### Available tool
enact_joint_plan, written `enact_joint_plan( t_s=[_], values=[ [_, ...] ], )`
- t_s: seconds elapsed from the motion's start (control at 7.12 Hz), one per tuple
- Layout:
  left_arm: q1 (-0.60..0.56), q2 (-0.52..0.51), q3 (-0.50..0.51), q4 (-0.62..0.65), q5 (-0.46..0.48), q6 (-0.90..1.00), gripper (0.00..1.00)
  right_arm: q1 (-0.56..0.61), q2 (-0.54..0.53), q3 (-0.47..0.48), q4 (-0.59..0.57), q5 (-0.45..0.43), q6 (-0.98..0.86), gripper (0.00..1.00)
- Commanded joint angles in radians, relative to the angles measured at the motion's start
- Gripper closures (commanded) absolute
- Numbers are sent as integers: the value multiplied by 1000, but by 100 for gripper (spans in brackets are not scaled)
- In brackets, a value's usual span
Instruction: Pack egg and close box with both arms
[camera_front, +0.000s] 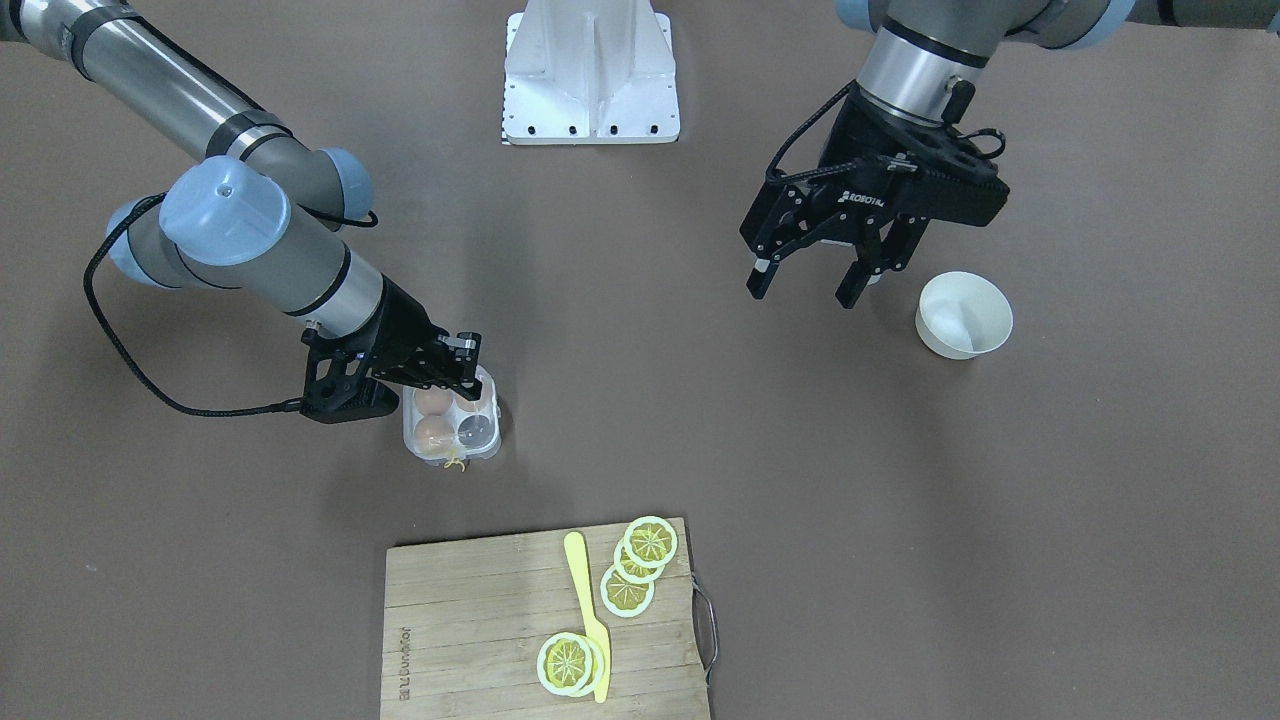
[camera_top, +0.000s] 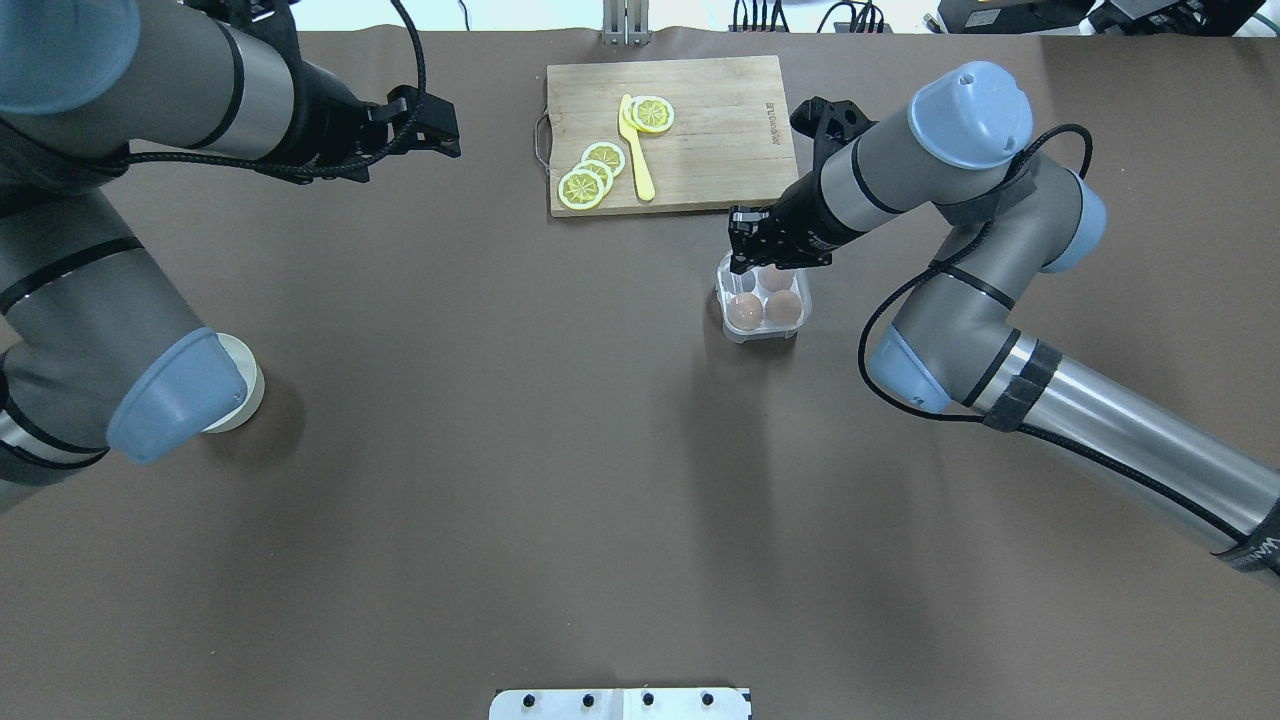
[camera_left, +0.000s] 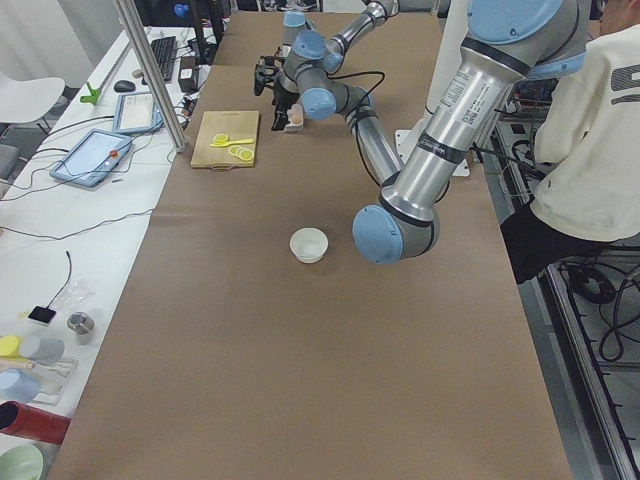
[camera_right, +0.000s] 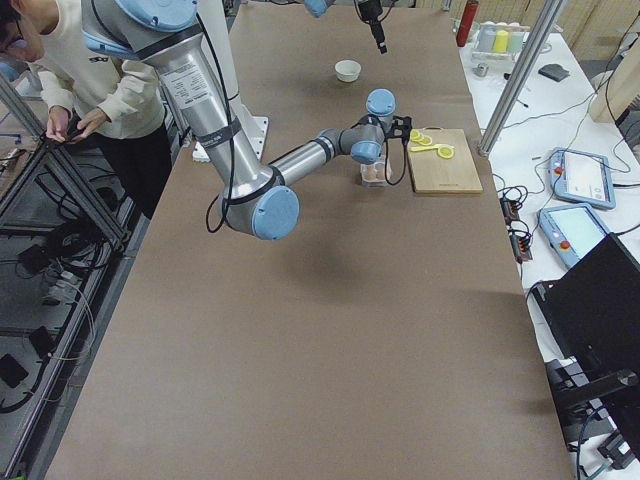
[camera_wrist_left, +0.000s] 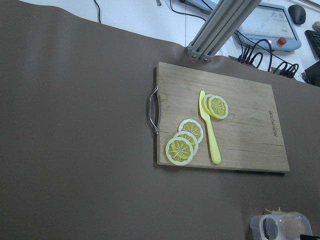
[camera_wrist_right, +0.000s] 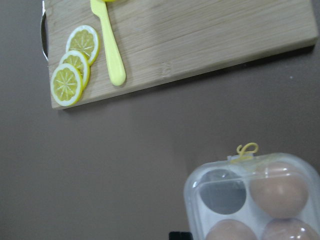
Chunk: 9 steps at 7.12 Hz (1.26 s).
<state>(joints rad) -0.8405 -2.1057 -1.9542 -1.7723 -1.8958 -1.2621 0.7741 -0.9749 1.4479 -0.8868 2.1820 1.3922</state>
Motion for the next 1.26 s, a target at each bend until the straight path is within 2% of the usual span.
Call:
enact_joint_plan(
  t_s=[0.0,0.14,0.42,0.56,0.7,0.84,0.98,1.12],
  values=[
    [-8,21,0,-1,-9,4,3,-1,42,22,-6,1,100,2],
    [-8,26,3,-1,-6,4,3,2,33,54,-21,2,100,0],
    [-23,67,-5,4,-8,6,3,81,-23,170,-217,-4,47,0],
    [-63,94,-14,8,-11,70,3,140,-78,237,-316,2,-75,0],
    [-93,154,-43,19,-32,184,3,184,-115,305,-477,2,-223,0],
    [-177,189,-52,95,-125,313,3,227,-126,357,-662,-8,-395,0],
    [-280,202,-55,234,-158,519,3,279,-131,389,-822,-7,-588,0],
    [-348,251,-46,296,-161,761,3,321,-169,408,-922,-4,-781,0]
  ],
)
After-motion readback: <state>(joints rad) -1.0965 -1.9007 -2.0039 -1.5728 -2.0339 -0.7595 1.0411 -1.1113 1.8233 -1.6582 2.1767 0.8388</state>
